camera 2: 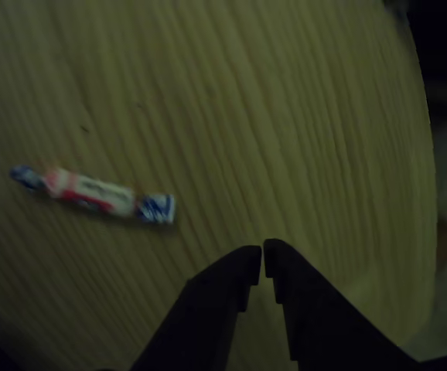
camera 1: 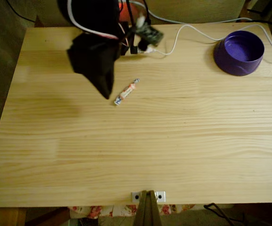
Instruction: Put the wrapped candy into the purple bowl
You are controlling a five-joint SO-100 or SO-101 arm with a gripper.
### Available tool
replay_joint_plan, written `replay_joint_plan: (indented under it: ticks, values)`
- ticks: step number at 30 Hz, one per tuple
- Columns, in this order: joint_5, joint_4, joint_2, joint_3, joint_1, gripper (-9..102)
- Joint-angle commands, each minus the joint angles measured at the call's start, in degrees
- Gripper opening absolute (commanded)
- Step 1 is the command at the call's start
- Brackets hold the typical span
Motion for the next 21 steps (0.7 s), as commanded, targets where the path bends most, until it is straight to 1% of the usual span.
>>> replay_joint_plan:
  ticks: [1, 4, 7, 9, 12, 16, 18, 21]
  values:
    - [-0.18, 2.29, -0.62, -6.42, -8.26, 0]
    - [-0.18, 5.01, -2.37, -8.44, -13.54, 0]
    - [-0.97, 5.62, -0.88, -6.94, -17.84, 0]
    - [-1.85, 7.47, -3.34, -7.21, -19.51, 0]
    - [-5.89, 8.17, -7.82, -7.56, -19.07, 0]
    - [-12.13, 5.1, -12.13, -7.29, -16.52, 1]
    - [-14.15, 5.19, -14.68, -8.17, -15.47, 2]
    - [-16.79, 6.68, -18.02, -10.2, -13.27, 8]
